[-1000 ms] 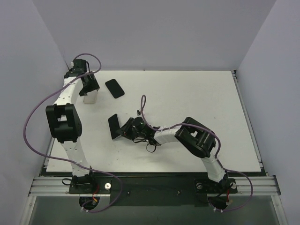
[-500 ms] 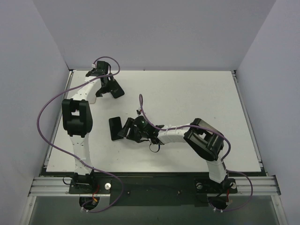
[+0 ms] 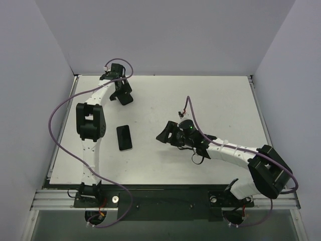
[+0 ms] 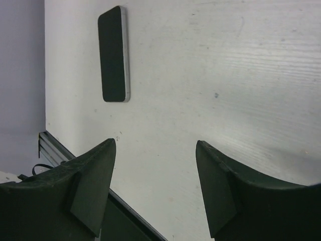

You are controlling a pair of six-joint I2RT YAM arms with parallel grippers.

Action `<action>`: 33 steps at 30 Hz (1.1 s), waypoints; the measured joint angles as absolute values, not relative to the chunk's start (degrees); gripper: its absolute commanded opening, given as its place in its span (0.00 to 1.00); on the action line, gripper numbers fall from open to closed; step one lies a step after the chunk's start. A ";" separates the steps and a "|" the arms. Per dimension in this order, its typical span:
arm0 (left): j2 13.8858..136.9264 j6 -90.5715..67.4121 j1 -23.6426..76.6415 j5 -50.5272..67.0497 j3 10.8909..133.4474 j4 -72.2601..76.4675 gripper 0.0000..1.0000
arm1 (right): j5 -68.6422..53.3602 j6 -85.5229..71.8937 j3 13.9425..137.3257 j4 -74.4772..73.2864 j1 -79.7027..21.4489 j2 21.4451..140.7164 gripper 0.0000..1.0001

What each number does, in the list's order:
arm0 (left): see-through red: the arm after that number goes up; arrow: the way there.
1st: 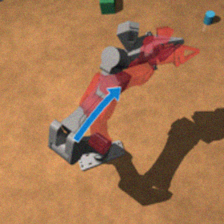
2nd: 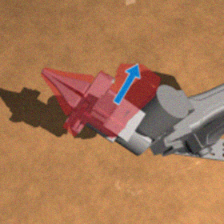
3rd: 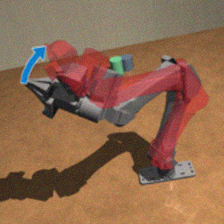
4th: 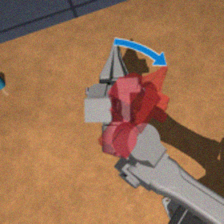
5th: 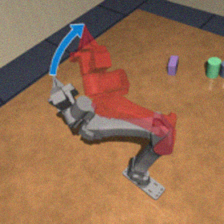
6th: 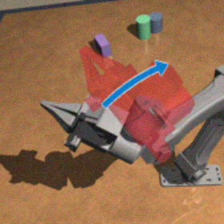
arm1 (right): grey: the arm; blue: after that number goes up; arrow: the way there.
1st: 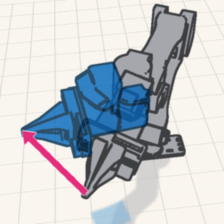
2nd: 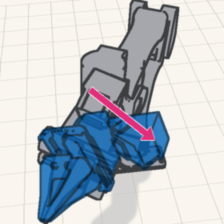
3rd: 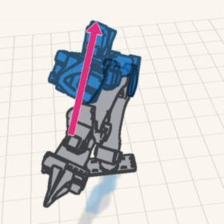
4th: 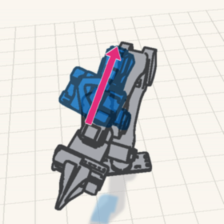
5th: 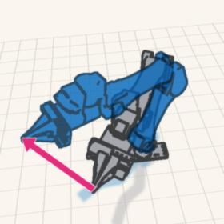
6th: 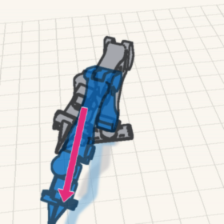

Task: Take the phone out of the phone case
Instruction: Pick up the phone at the center of the board.

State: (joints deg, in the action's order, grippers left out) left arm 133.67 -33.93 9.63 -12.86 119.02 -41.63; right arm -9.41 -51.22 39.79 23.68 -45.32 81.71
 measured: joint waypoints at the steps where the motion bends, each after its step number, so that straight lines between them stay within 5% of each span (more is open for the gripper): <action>1: 134.69 -34.17 9.63 -12.73 120.03 -41.74 0.90 | -9.43 -50.94 38.30 23.55 -44.58 80.75 0.60; 23: 140.16 -41.28 8.56 -8.32 121.99 -39.42 0.90 | -11.38 -54.02 26.30 30.83 -41.28 75.61 0.56; 33: 144.86 -39.79 10.74 -15.46 130.30 -44.66 0.90 | -11.38 -55.68 23.92 34.09 -41.28 75.55 0.54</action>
